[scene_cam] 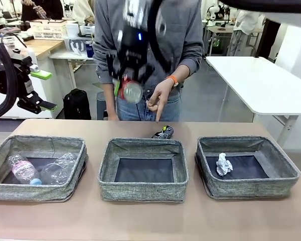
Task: Sort the waste into the appropriate baskets.
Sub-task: Place the picked waste into the Fabric basket indicated by the person.
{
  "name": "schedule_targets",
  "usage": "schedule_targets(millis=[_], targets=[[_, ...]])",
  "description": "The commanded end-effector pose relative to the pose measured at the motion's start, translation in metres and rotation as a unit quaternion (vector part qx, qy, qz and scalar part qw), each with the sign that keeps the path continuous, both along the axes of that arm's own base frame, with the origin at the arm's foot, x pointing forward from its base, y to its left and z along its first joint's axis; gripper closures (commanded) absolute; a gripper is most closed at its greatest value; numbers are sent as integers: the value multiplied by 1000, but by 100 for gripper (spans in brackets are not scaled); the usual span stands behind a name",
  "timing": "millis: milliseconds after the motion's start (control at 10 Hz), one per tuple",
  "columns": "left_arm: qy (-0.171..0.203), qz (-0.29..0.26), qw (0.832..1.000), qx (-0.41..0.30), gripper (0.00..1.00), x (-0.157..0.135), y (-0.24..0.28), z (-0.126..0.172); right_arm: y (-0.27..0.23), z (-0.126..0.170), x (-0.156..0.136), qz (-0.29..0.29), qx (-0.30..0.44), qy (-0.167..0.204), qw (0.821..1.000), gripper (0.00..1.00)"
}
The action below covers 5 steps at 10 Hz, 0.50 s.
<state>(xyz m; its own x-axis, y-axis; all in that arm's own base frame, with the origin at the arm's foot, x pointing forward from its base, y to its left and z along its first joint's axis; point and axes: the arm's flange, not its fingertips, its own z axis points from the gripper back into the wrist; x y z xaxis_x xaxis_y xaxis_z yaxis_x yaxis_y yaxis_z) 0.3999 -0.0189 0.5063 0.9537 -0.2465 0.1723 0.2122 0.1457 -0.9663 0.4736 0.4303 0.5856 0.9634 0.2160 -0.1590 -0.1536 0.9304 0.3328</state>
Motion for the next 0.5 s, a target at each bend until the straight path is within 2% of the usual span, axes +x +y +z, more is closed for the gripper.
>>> schedule_targets(millis=[0, 200, 400], targets=[[1, -1, 1000, 3, 0, -2, 0, 2, -69, -114, -91, 57, 26, 53, 997, 62], [1, -1, 1000, 3, 0, -2, 0, 2, -87, -160, -92, 58, 24, 39, 997, 62], [1, -1, 1000, 3, 0, -2, 0, 2, -93, -179, -88, 22, 24, 30, 999, 62]])
